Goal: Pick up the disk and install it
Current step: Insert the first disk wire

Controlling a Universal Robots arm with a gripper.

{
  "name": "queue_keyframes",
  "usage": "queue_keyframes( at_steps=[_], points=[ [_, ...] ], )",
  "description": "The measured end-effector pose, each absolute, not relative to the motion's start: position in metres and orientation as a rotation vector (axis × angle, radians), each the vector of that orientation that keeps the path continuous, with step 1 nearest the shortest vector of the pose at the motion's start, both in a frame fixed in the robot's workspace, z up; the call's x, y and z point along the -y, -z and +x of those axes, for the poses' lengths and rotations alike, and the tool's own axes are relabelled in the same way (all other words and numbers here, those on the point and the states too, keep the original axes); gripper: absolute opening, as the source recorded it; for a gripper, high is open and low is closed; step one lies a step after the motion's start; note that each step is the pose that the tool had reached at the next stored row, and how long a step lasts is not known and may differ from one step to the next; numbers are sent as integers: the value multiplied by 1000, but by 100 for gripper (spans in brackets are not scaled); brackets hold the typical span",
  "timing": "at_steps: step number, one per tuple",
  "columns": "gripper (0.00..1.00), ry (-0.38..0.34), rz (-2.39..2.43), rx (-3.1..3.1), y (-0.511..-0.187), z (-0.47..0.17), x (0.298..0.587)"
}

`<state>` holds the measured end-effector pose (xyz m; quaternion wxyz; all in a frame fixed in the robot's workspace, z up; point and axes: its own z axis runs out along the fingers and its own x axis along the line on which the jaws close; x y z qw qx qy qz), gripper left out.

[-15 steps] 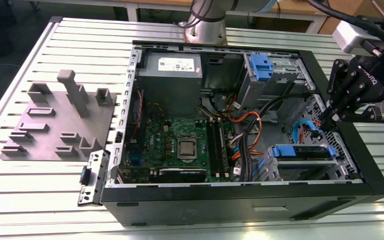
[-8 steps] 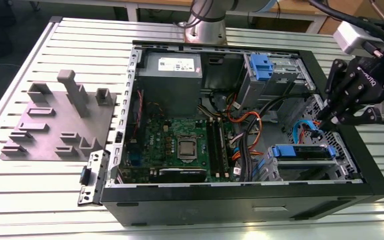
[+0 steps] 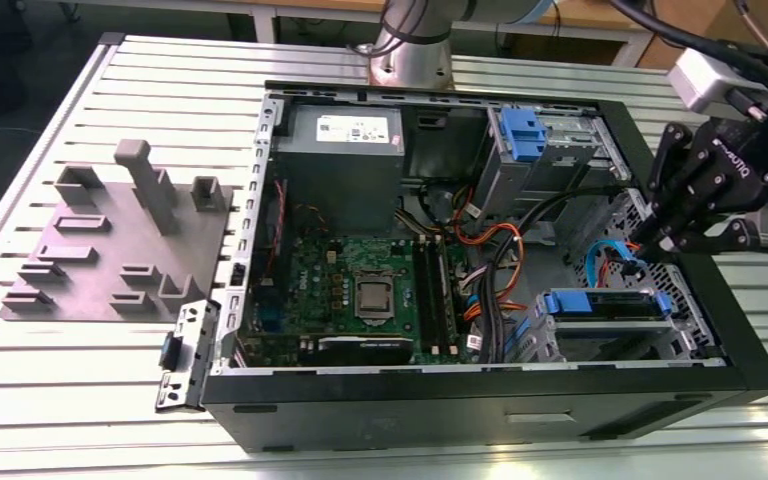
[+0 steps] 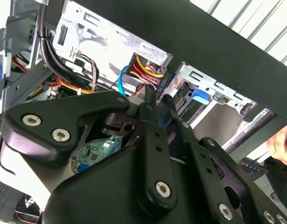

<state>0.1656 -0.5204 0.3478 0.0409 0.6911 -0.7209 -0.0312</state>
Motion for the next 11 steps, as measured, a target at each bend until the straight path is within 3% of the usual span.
queue_keyframes(
  at_steps=[8,11],
  points=[
    [25,95,2116,2208,-344,167,521],
    [17,92,2115,2207,-343,167,520]
  ],
)
